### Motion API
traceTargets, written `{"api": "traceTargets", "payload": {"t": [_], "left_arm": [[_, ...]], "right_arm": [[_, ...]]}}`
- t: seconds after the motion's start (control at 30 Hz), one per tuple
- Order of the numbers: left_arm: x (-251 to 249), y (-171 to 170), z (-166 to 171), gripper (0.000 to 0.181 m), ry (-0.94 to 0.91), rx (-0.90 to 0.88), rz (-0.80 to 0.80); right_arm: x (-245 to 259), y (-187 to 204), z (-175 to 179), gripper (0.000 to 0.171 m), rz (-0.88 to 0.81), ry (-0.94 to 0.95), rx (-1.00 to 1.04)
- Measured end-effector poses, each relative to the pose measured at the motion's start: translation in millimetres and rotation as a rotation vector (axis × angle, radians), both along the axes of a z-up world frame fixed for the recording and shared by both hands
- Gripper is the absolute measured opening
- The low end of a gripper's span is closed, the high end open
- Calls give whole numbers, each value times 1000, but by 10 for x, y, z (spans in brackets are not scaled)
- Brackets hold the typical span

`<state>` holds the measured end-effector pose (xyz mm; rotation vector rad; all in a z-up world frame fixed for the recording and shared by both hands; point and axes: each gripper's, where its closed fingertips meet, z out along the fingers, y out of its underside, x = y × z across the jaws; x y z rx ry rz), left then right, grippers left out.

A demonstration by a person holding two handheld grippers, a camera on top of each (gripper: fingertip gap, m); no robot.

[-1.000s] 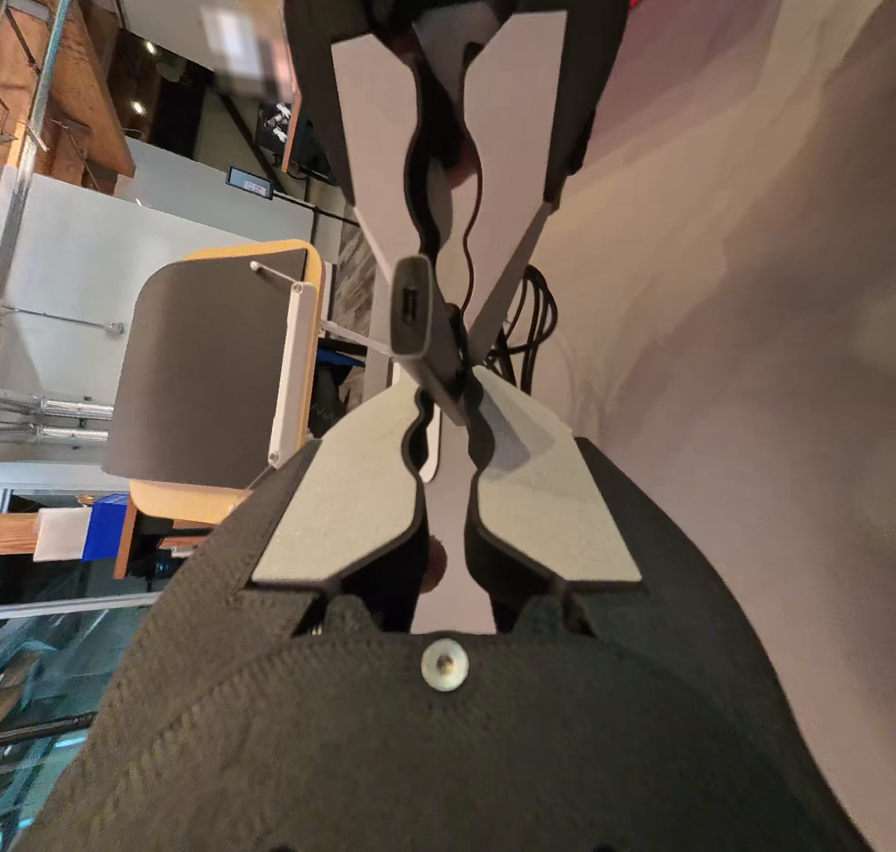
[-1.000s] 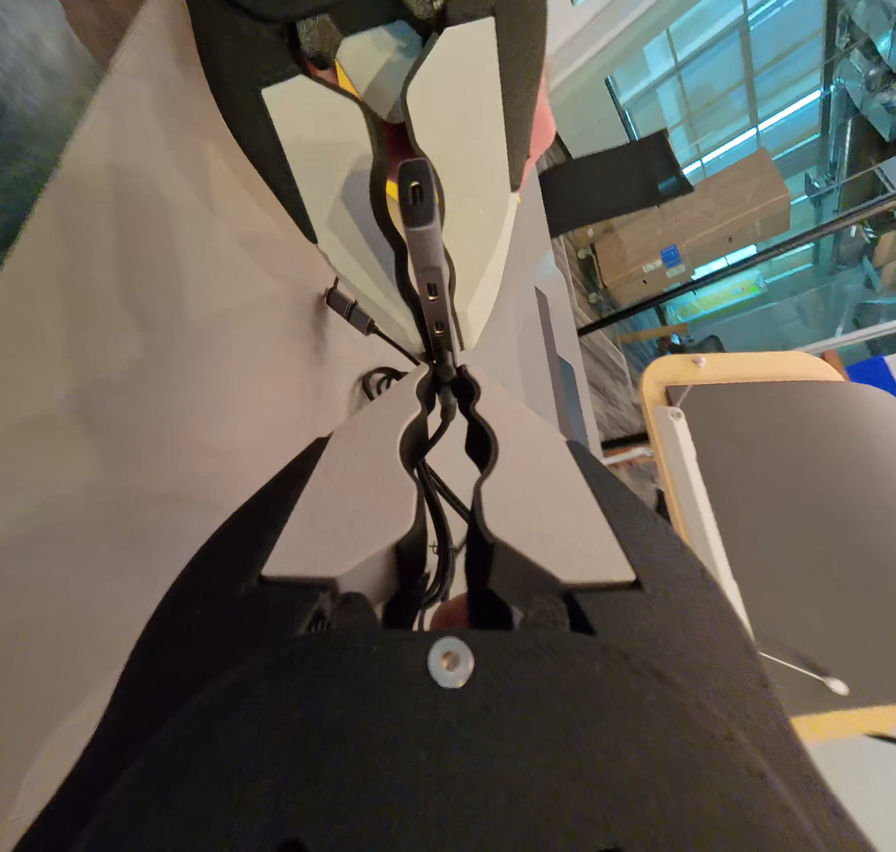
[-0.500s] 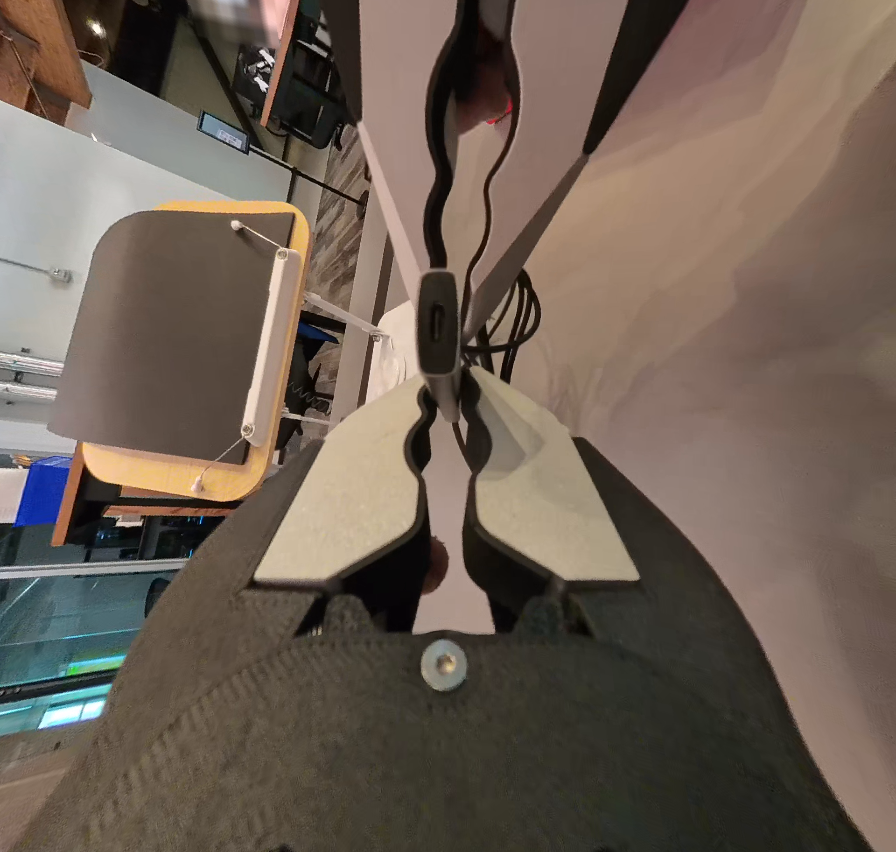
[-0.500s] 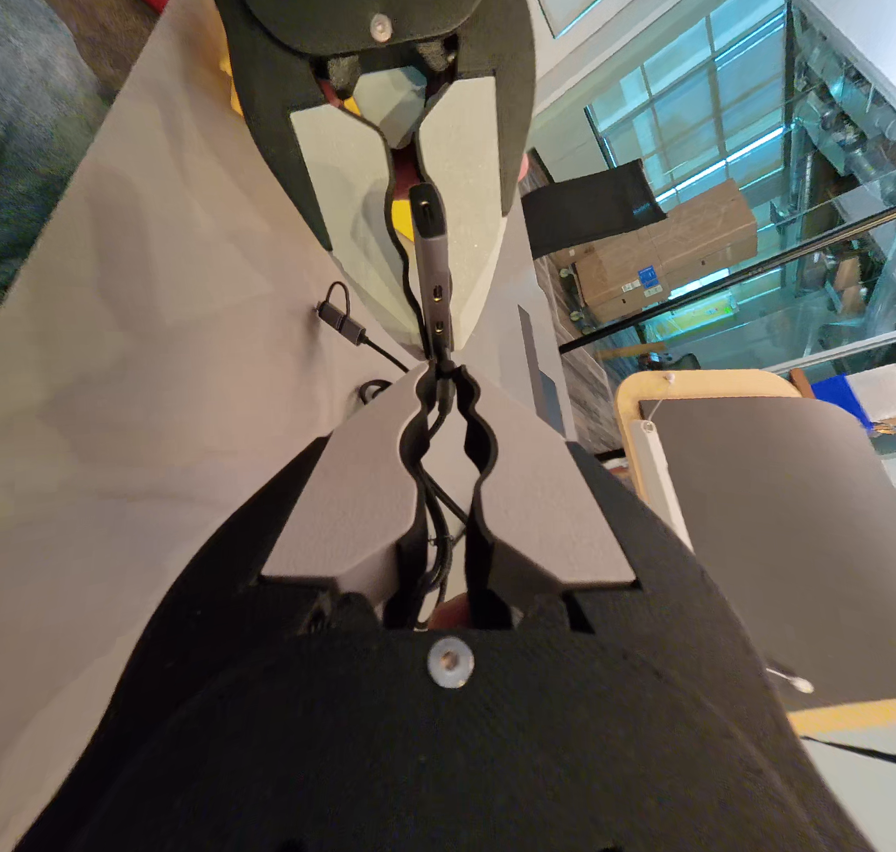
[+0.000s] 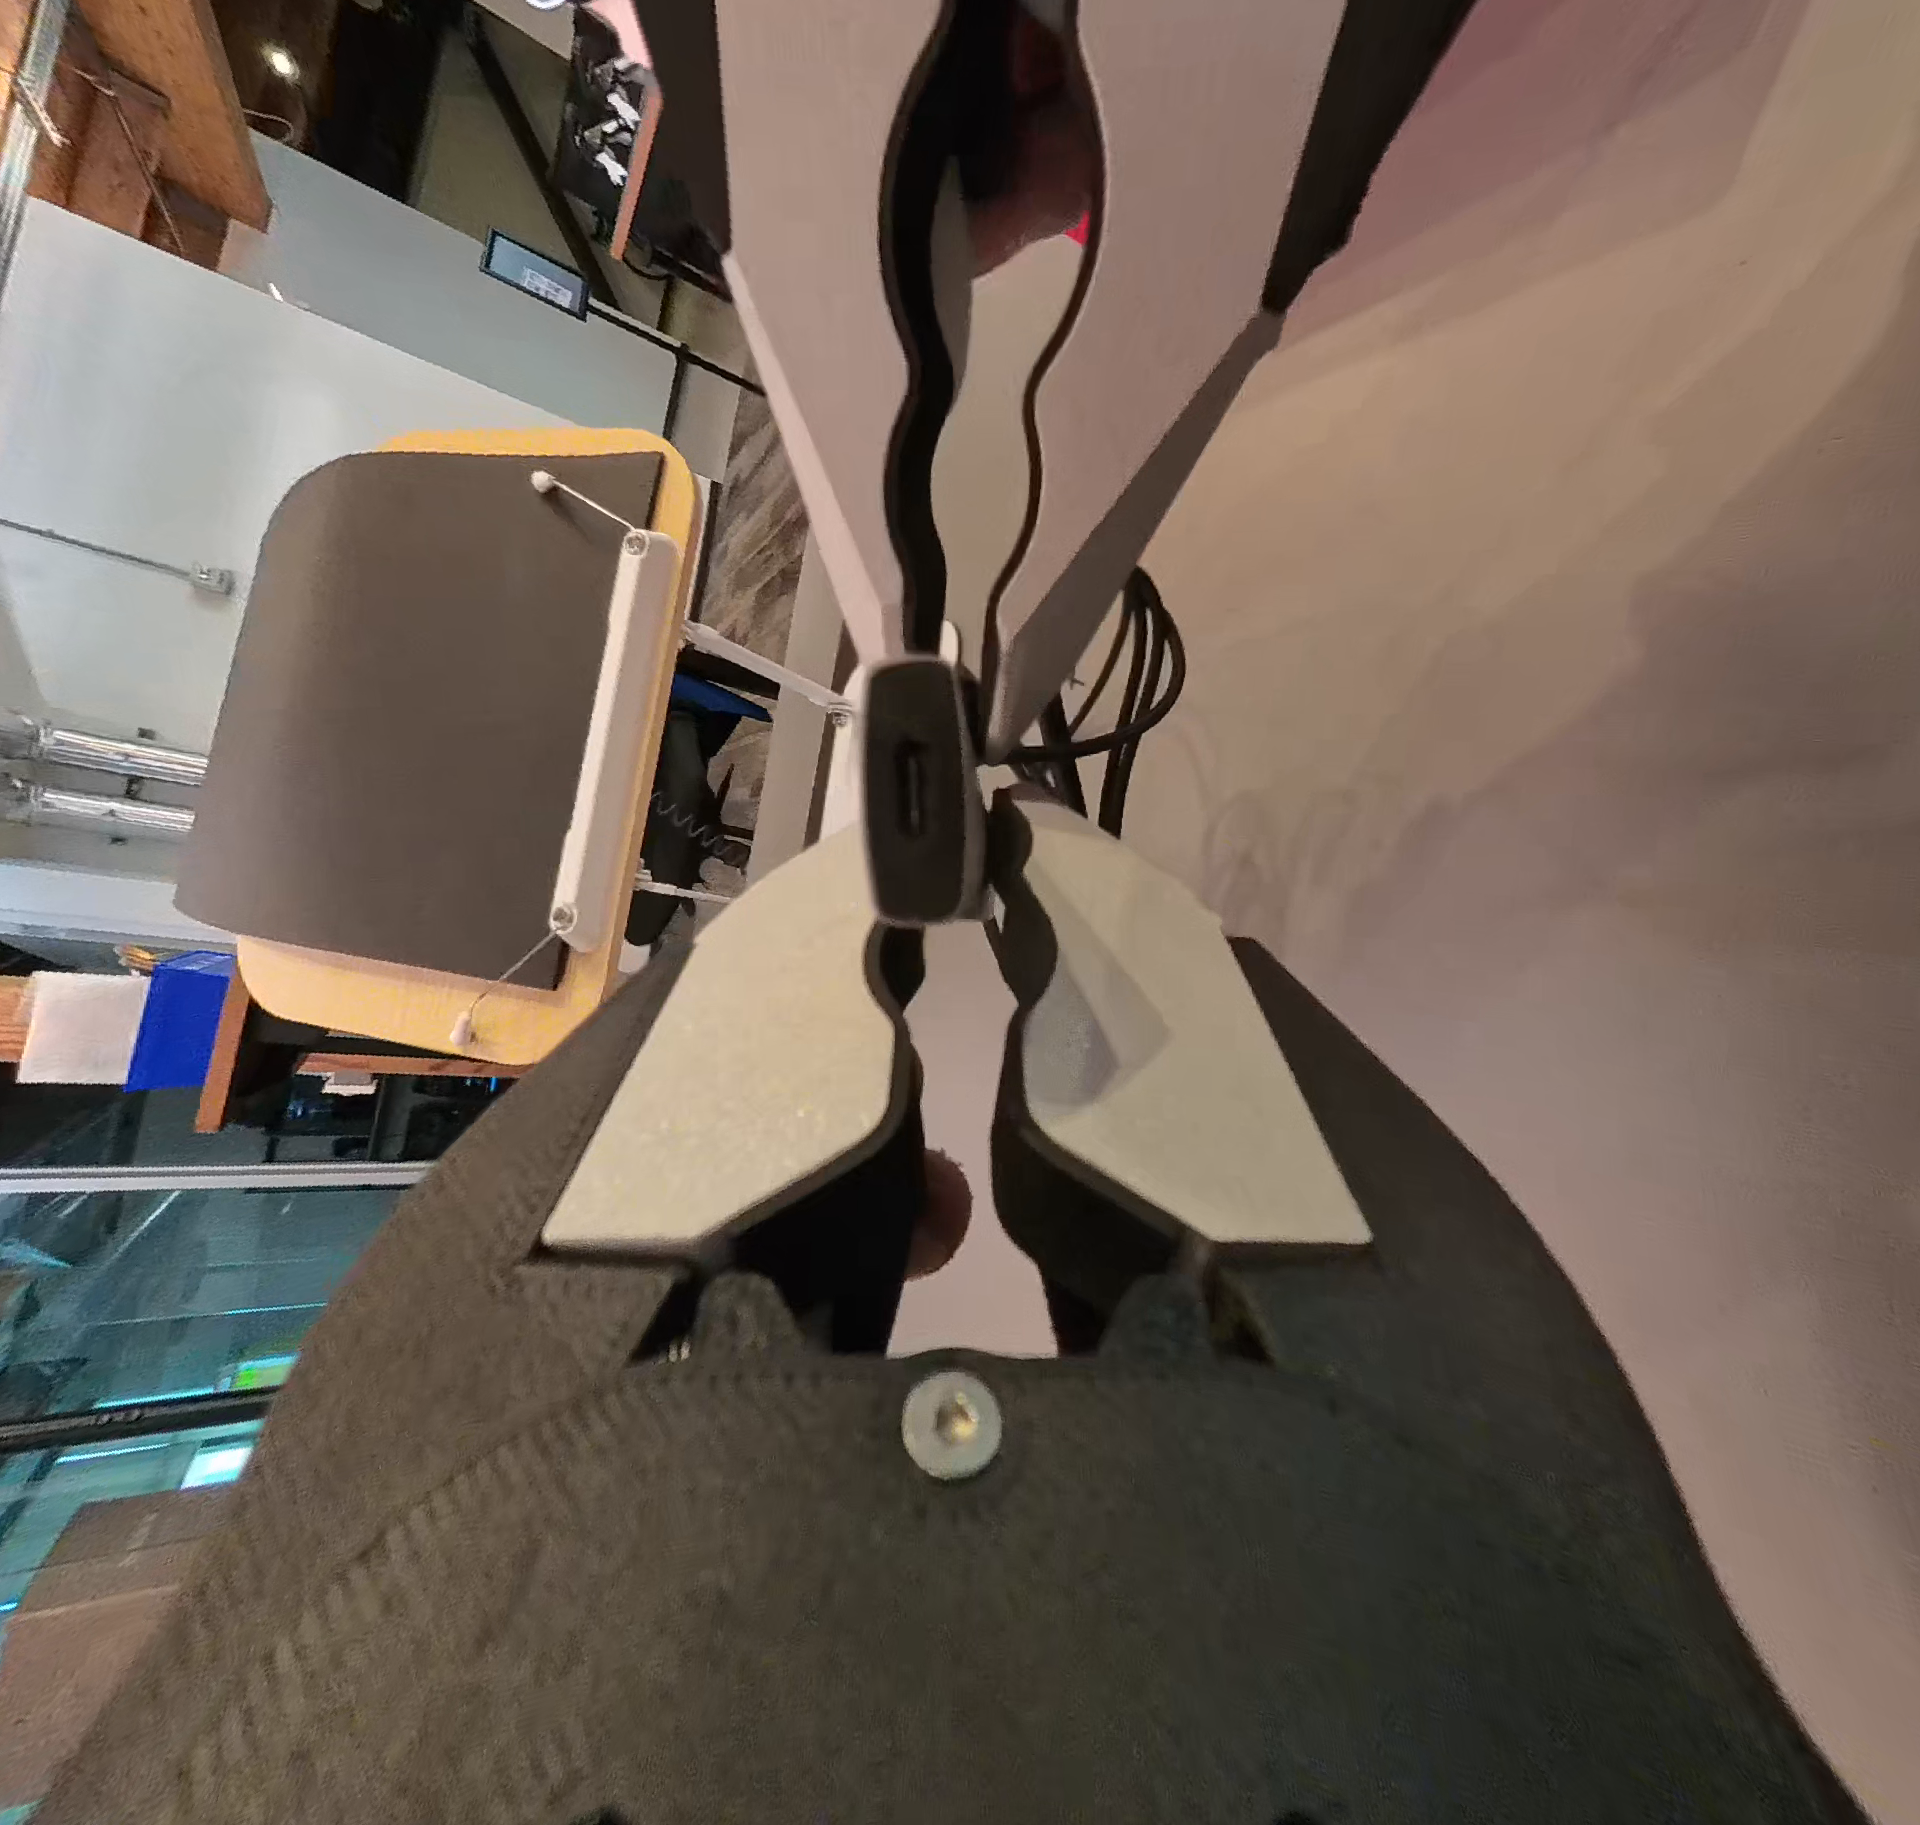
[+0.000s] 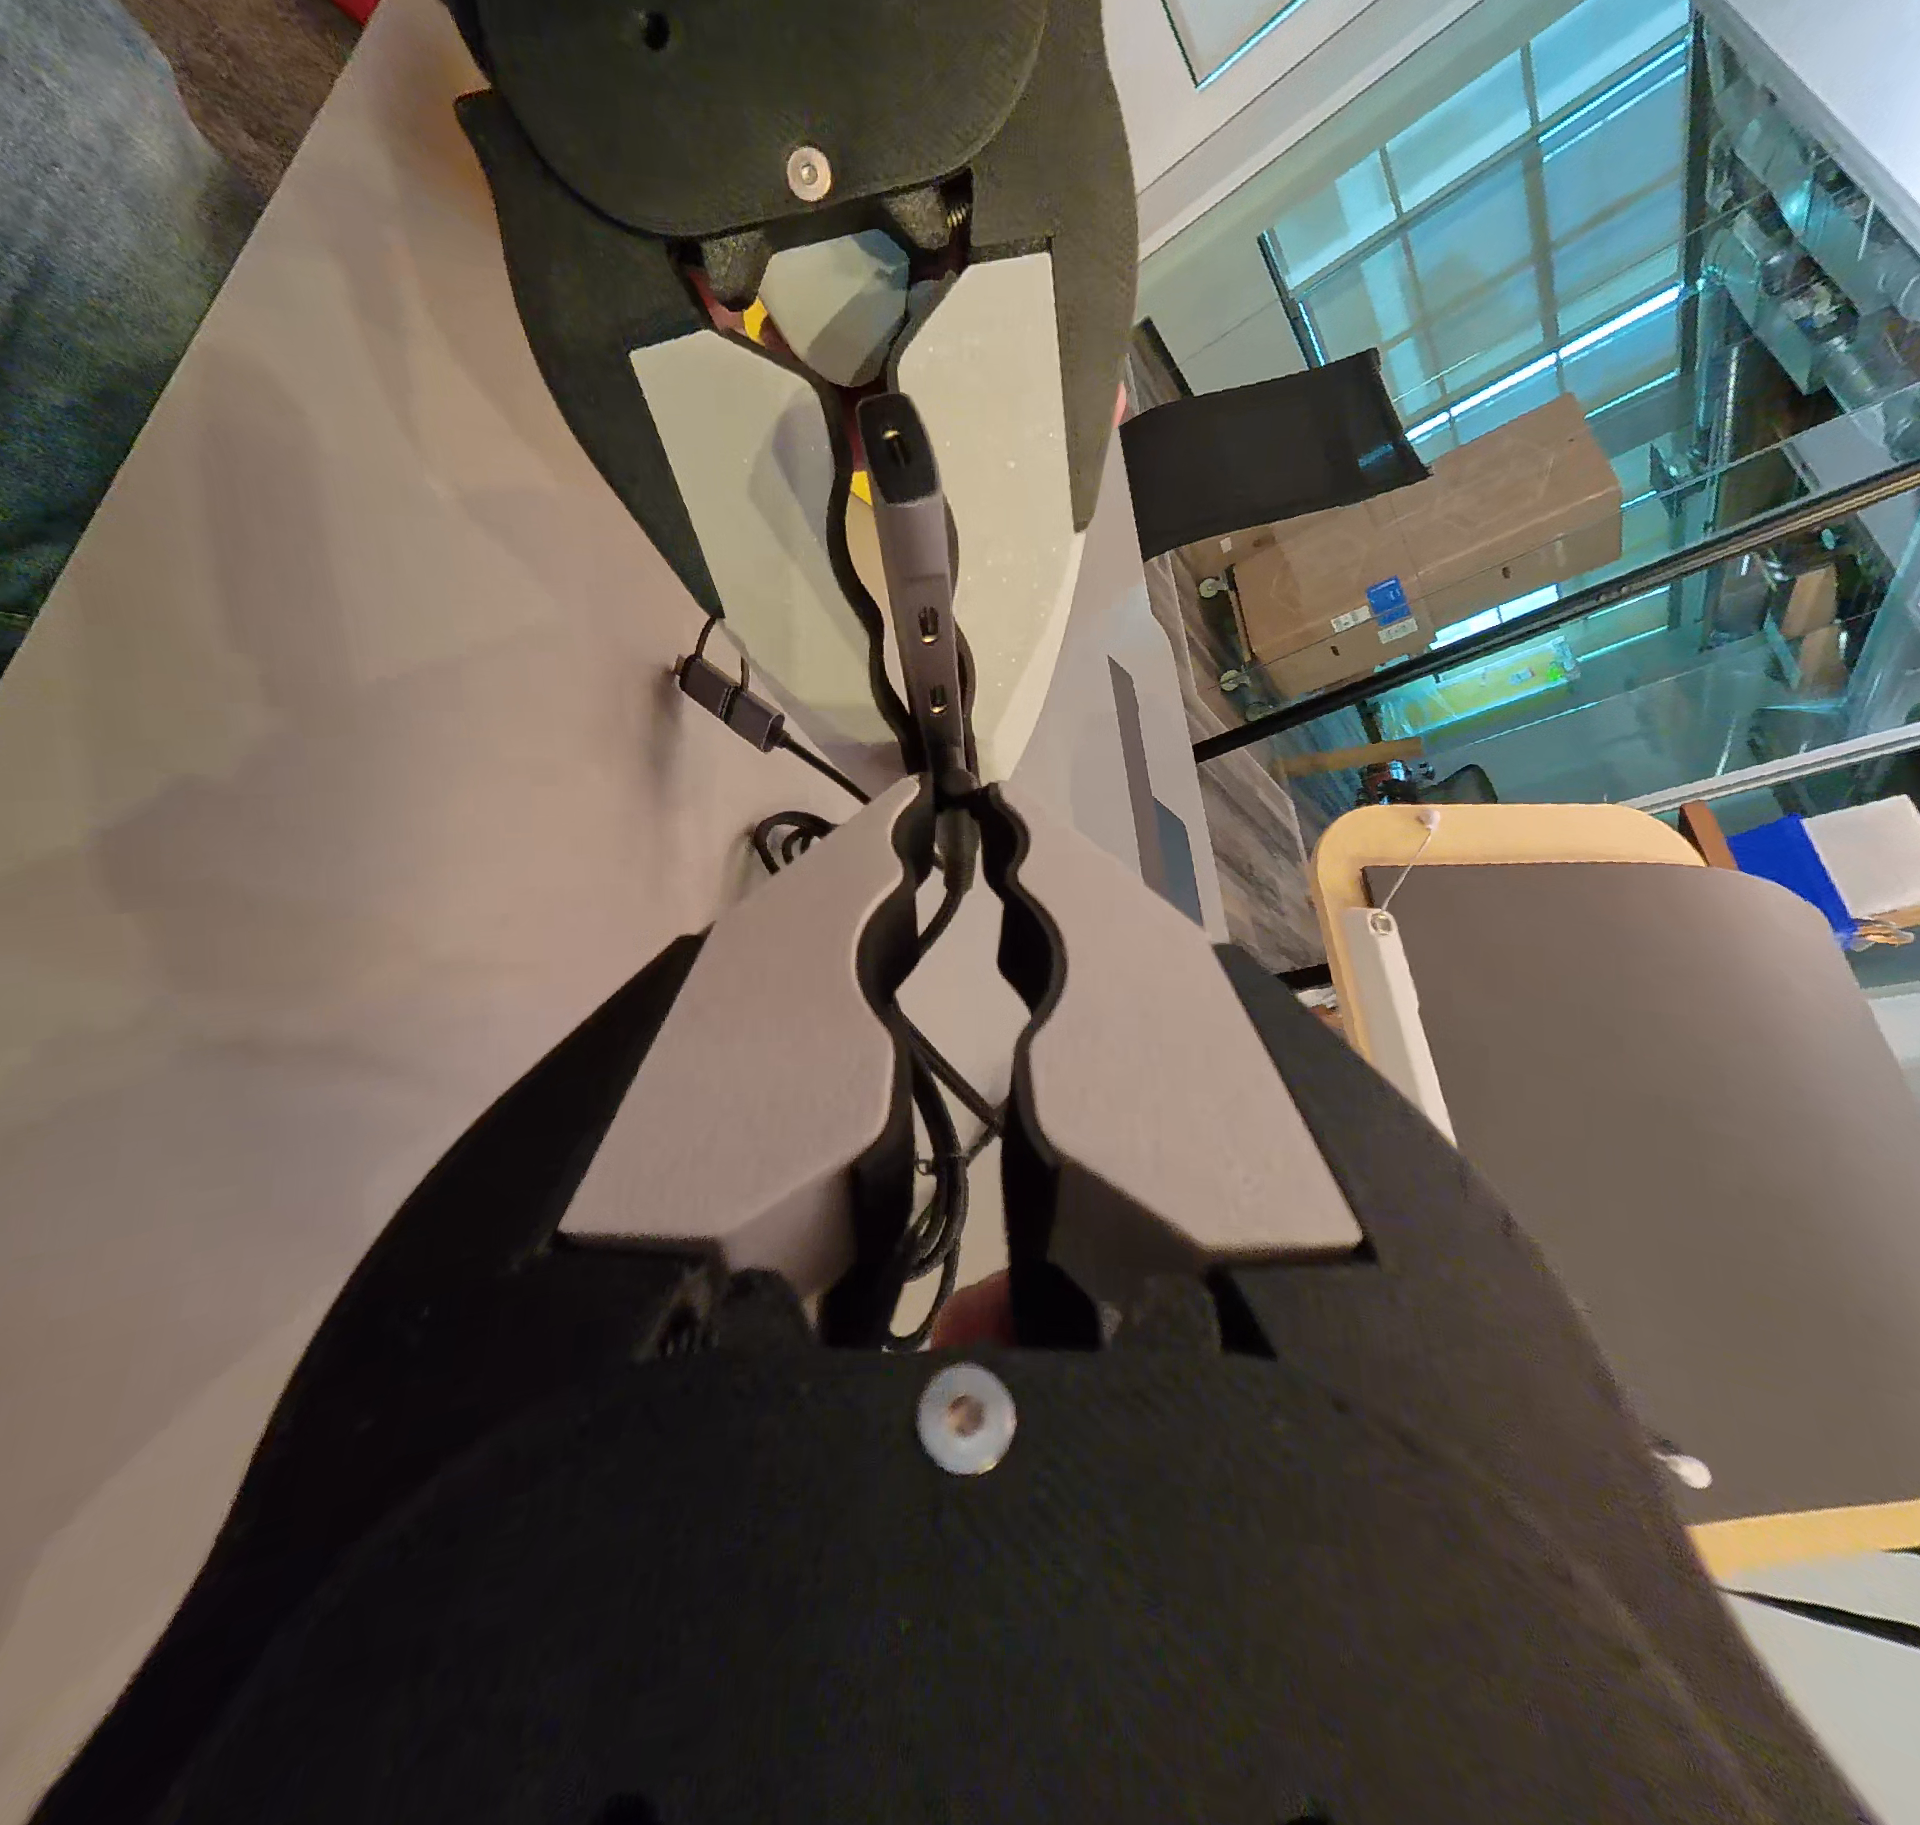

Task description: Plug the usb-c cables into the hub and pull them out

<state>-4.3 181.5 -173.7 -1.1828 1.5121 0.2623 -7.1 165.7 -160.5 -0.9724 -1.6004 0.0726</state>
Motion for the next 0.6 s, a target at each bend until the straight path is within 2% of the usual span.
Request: {"api": "traceTargets", "payload": {"t": [0.43,0.6], "left_arm": [[4,-53,-136,9,86,-91,-29],[7,-22,-138,10,15,-153,-10]], "right_arm": [[-4,-19,-158,4,-3,-141,101],[21,45,-175,4,-55,-211,151]]}}
